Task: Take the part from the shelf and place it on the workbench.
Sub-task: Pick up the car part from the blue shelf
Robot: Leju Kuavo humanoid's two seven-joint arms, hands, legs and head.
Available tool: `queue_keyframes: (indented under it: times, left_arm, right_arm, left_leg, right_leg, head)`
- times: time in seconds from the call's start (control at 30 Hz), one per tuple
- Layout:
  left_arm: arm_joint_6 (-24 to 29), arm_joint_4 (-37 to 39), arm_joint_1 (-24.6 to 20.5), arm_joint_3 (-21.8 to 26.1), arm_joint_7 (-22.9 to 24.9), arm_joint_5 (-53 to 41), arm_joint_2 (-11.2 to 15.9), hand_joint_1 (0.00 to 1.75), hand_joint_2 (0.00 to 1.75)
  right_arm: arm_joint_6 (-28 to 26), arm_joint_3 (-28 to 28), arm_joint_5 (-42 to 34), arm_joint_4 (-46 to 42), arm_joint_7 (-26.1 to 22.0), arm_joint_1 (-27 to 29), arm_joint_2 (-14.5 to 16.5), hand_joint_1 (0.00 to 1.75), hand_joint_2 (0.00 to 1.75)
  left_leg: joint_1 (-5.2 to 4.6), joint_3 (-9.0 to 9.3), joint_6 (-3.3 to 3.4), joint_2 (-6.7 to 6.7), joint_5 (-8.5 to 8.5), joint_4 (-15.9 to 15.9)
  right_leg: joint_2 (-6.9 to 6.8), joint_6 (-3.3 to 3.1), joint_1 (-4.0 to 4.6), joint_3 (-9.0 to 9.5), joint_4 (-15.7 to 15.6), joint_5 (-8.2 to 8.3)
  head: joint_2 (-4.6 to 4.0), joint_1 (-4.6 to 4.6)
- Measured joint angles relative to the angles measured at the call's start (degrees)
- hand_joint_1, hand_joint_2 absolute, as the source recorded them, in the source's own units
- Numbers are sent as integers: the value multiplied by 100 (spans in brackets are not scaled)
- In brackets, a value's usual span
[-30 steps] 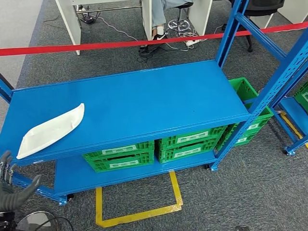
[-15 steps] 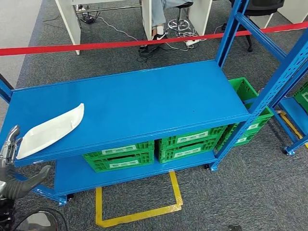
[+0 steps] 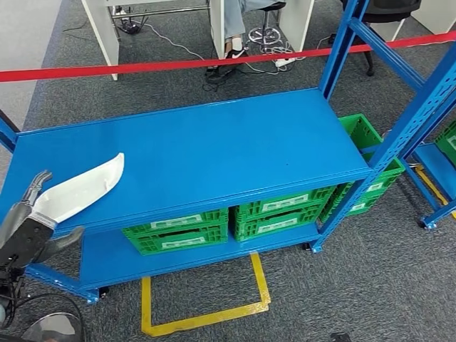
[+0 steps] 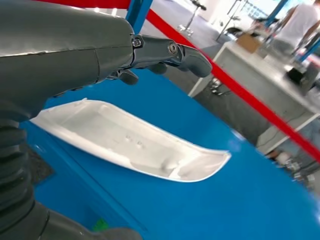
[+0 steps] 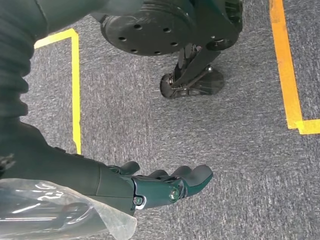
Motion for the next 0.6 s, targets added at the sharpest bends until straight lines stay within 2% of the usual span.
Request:
queue_keyframes:
  times: [0.27,0.6]
  left_arm:
    - [-518,600,-876,-479,646,-373,125,0,175]
    - [-1105,1406,-2059,-1215,1149,-734,129,0,175]
  right_arm:
    - [110,186,-347,166,-180,-164,-23,0,175]
    - [325,429,-685,542,-379,-431,-23,0,175]
  left_leg:
    - [0,-5,1,0,2,2]
    - [0,-6,1,0,2,4]
  right_leg:
    - [0,0,-1,-5,0,5]
    - [0,1,-1,-5,1,6]
  head:
    - [0,-1]
    - [0,-2]
